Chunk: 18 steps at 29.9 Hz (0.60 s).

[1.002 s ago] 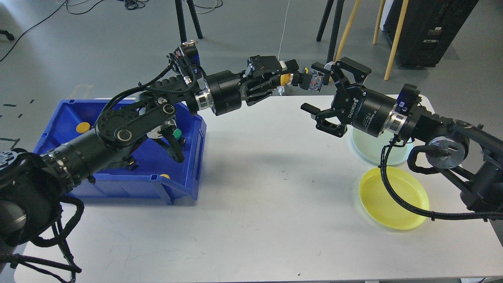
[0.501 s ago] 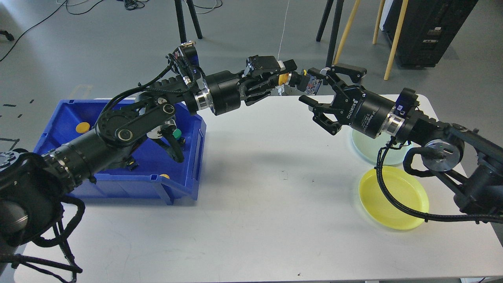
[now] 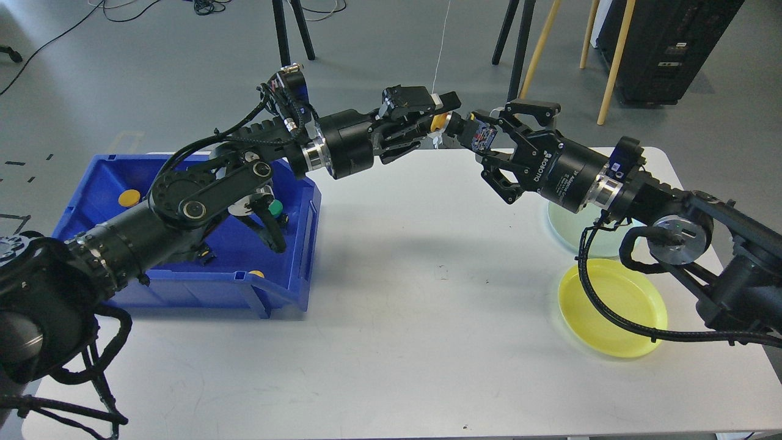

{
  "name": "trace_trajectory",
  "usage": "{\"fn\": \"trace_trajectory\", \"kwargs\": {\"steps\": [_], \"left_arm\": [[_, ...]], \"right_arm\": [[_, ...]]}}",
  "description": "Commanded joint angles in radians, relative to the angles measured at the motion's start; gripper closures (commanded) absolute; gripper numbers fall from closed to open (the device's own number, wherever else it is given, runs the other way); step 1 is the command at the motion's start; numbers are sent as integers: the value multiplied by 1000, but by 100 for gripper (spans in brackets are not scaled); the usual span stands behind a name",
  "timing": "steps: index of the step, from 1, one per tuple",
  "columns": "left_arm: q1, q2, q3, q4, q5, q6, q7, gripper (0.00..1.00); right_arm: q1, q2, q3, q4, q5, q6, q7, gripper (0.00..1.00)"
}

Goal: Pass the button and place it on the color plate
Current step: 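Move the right gripper toward the button held by the left gripper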

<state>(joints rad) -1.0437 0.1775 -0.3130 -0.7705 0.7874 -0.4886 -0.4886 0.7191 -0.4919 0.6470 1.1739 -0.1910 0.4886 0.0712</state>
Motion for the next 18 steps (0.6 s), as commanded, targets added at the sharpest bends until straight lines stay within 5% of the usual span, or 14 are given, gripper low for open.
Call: {"fn": "trace_trajectory", "kwargs": {"steps": [1,7,18], "left_arm": [[5,0,-1,0,0,0,0,98],[7,-3,-1,0,-2,0,0,98],[10,-3,-3,2,-2,0,0,98]], "right_arm": [[-4,0,3,0,1,0,-1,51],[-13,-2,5,1,42,0,1,8],[-41,-14,25,13,91,0,2,7]]}}
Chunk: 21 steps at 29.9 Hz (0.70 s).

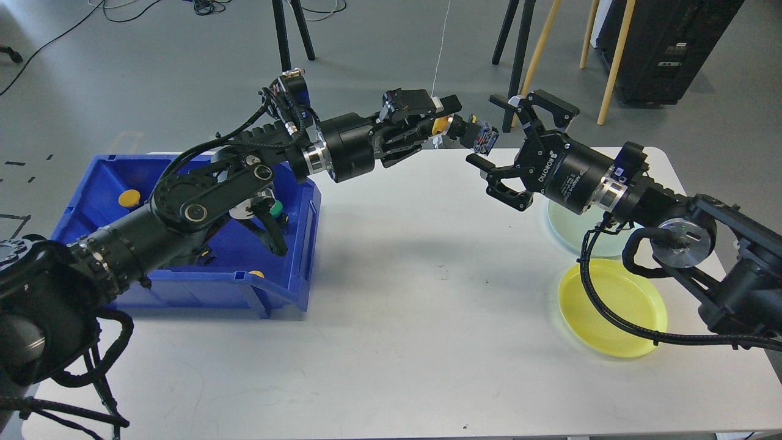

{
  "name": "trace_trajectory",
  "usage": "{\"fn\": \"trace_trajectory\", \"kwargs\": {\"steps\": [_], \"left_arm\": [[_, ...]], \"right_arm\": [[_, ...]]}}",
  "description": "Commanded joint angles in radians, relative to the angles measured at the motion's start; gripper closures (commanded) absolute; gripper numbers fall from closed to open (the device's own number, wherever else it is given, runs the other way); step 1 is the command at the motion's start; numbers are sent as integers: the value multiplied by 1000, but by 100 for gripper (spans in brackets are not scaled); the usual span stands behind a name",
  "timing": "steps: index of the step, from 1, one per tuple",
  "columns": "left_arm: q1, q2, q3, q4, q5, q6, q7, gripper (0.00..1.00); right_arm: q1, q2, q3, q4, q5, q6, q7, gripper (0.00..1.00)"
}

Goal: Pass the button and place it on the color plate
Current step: 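Move the right gripper toward the button held by the left gripper, then grasp the button with the right gripper and open the left gripper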

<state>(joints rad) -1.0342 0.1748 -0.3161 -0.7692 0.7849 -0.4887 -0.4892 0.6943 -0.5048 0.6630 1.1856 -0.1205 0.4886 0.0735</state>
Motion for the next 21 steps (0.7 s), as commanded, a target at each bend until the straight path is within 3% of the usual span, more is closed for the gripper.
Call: {"fn": "trace_trajectory", "kwargs": {"steps": [1,12,16,21], "left_arm": [[0,-1,0,1,0,0,0,98],[2,-1,0,2,-10,0,0,97],[2,-1,0,2,-10,0,0,97],[2,-1,0,2,-10,0,0,97]], "right_arm": [[-21,-3,10,3,21,0,0,8],[-27,-17,0,29,21,0,-3,10],[-27,-18,-3,34,21,0,-4,24],[-18,-15,-6,34,21,0,-4,31]]}}
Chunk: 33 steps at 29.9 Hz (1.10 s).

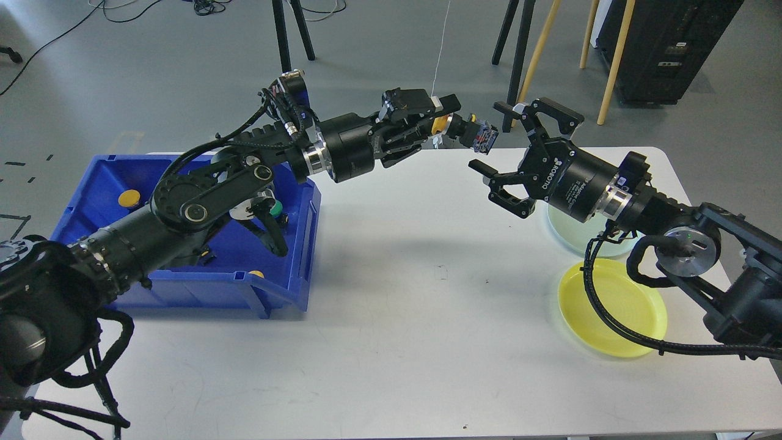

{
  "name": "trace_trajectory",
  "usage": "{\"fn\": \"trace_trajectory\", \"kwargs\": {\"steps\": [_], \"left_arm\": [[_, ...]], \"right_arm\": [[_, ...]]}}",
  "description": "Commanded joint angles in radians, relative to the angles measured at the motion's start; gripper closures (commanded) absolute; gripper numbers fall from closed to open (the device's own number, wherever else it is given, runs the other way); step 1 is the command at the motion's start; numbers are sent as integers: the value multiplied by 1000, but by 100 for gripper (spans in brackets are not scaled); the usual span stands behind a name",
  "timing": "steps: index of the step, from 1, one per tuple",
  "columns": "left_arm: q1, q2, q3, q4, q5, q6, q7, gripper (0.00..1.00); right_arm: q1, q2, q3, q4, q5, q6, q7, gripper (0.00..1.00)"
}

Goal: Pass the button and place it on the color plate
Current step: 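Grasp the button with the right gripper and open the left gripper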

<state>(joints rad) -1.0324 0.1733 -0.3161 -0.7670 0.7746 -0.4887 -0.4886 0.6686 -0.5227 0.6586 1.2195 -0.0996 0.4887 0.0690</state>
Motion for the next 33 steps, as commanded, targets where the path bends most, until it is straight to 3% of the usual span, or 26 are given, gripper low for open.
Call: {"fn": "trace_trajectory", "kwargs": {"steps": [1,5,10,12,25,26,27,29,33], "left_arm": [[0,0,0,0,0,0,0,97],[0,0,0,0,0,0,0,97],[0,0,0,0,-2,0,0,97],[0,0,0,0,-2,0,0,97],[2,0,0,0,-2,0,0,94],[5,0,-1,0,-2,0,0,86],[6,0,-8,0,-3,0,0,72],[12,-1,-43,0,-5,9,0,28],[31,0,-78,0,-32,12,0,9]], "right_arm": [[11,3,-4,0,0,0,0,32],[17,4,-4,0,-2,0,0,40],[20,13,-4,-3,-2,0,3,74],[22,15,-4,-5,-2,0,3,80],[22,12,-2,-5,0,0,2,89],[22,12,-2,-5,0,0,2,92],[22,12,-2,-5,0,0,2,96],[22,13,0,-5,0,0,3,100],[19,10,6,-6,0,0,5,100]]}}
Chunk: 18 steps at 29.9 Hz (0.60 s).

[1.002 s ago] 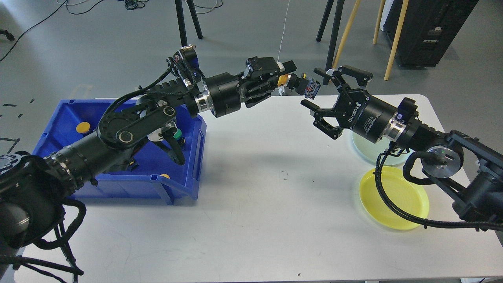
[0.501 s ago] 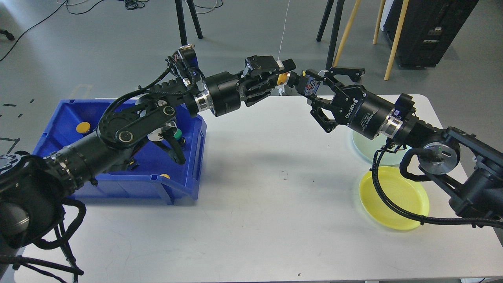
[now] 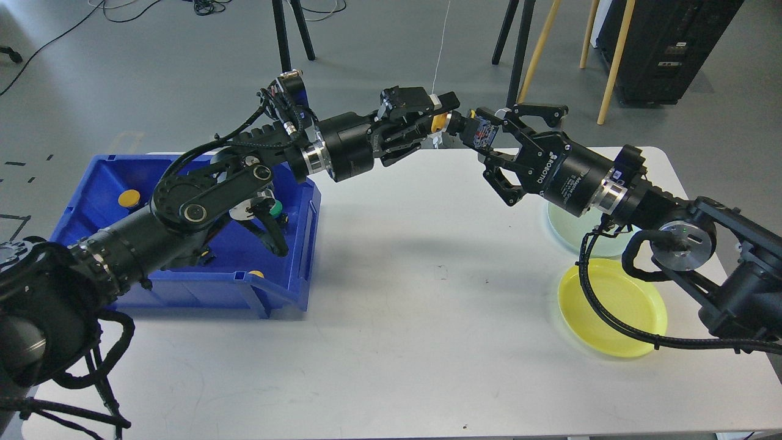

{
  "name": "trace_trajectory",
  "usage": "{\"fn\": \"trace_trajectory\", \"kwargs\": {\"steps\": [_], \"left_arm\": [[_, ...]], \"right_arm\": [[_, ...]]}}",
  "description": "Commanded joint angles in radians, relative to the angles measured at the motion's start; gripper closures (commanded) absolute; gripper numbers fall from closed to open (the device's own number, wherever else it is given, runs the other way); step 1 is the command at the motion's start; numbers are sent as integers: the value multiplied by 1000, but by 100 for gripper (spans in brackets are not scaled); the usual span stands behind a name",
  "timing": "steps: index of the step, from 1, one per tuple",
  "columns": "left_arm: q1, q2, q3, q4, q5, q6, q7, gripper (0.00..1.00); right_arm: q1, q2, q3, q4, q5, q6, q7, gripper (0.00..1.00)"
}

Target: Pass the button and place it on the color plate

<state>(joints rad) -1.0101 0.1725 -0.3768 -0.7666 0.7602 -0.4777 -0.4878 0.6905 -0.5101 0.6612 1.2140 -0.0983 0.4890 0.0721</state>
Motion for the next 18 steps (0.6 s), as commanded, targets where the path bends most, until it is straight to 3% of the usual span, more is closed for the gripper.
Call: {"fn": "trace_trajectory", "kwargs": {"steps": [1,7,12,18], "left_arm": [[8,1,-17,0,-21,1,-1,8],[8,4,-21,0,-25,4,-1,6],[13,100,-36,-2,-22,2,-1,6],[7,350,13,-34,81,-6,-1,6]], "right_arm": [[-5,-5,5,-1,-1,0,2,100],[-41,-28,50,1,2,0,3,100],[-270,-157,136,16,-12,0,3,100],[-491,-352,156,150,-12,-272,18,100]]}}
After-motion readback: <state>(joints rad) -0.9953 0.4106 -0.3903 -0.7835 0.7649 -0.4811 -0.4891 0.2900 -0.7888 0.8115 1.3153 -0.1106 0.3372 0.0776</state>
